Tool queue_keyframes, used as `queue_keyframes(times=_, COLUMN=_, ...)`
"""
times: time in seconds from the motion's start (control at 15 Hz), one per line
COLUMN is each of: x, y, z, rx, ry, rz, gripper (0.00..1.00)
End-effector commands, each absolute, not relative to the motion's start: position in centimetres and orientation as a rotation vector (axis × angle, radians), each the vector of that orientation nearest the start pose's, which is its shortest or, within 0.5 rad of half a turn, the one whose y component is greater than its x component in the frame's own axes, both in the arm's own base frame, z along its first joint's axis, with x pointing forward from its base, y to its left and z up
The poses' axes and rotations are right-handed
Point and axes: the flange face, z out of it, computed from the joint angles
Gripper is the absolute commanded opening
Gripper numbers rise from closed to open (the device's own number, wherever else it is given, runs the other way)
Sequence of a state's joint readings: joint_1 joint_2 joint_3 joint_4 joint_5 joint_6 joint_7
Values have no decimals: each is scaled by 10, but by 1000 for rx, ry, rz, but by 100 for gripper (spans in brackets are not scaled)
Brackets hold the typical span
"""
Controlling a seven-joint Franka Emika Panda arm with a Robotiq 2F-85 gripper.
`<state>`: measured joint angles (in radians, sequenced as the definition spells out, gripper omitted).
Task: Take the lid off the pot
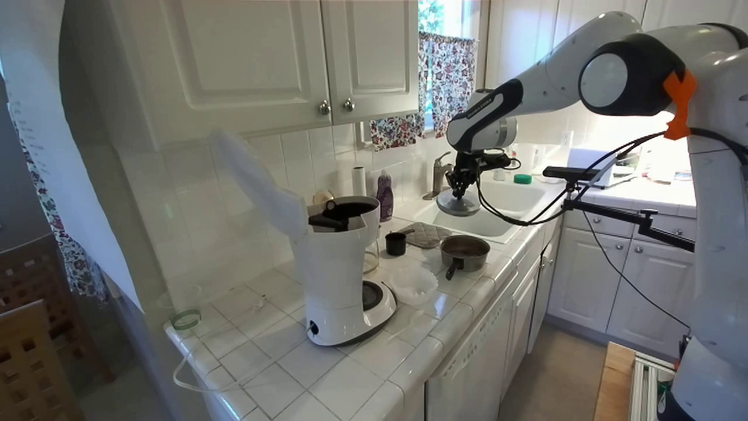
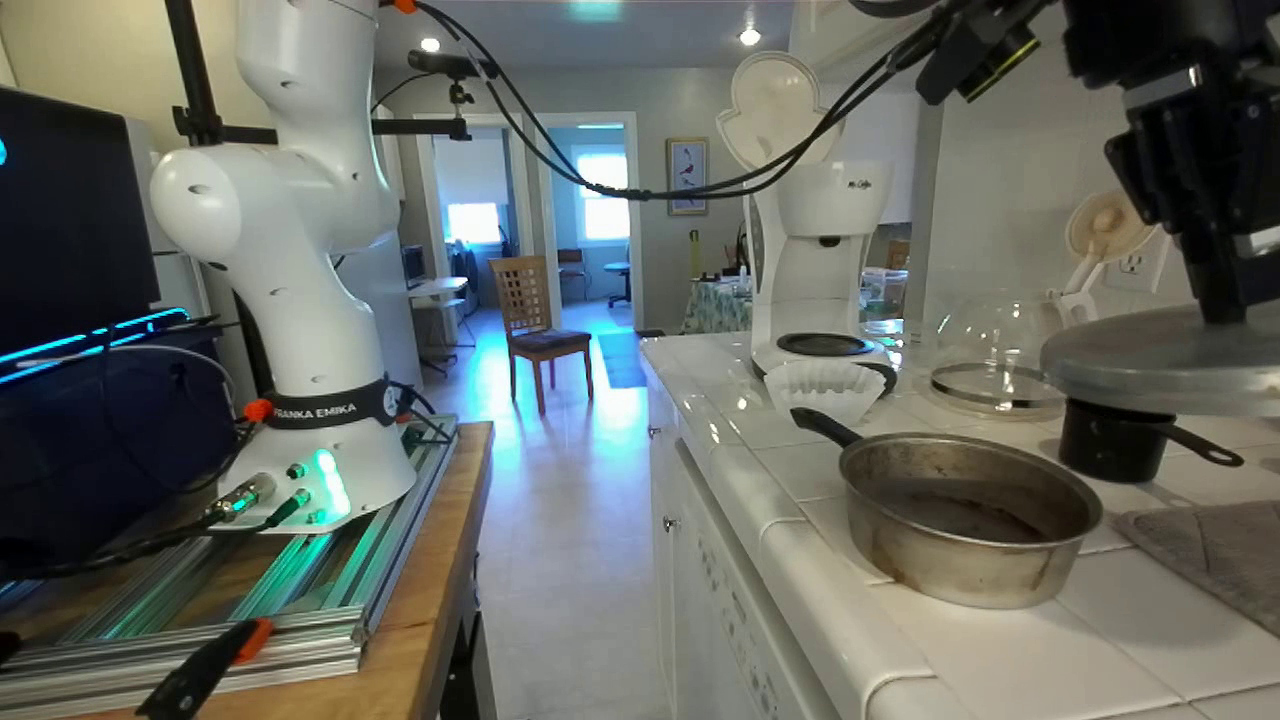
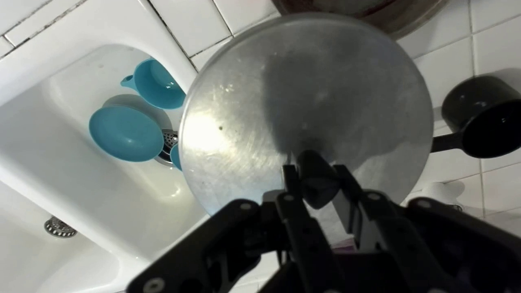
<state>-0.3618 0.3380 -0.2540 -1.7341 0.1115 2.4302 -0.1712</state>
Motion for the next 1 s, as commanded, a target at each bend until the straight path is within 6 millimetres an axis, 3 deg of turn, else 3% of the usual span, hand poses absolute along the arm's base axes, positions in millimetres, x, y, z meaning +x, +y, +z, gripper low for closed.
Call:
queue_keyframes(times=0.0, x=584, y=-395, z=426, rx=-3075, ry=826, rz=-561, gripper=6)
queue_keyframes(times=0.4, x=606, y=-413, z=412, rx=-3050, ry=822, rz=-576, gripper=6)
queue_keyframes(times=0.93, x=640, y=-417, z=392, rx=-3048, ry=719, rz=-604, gripper=6)
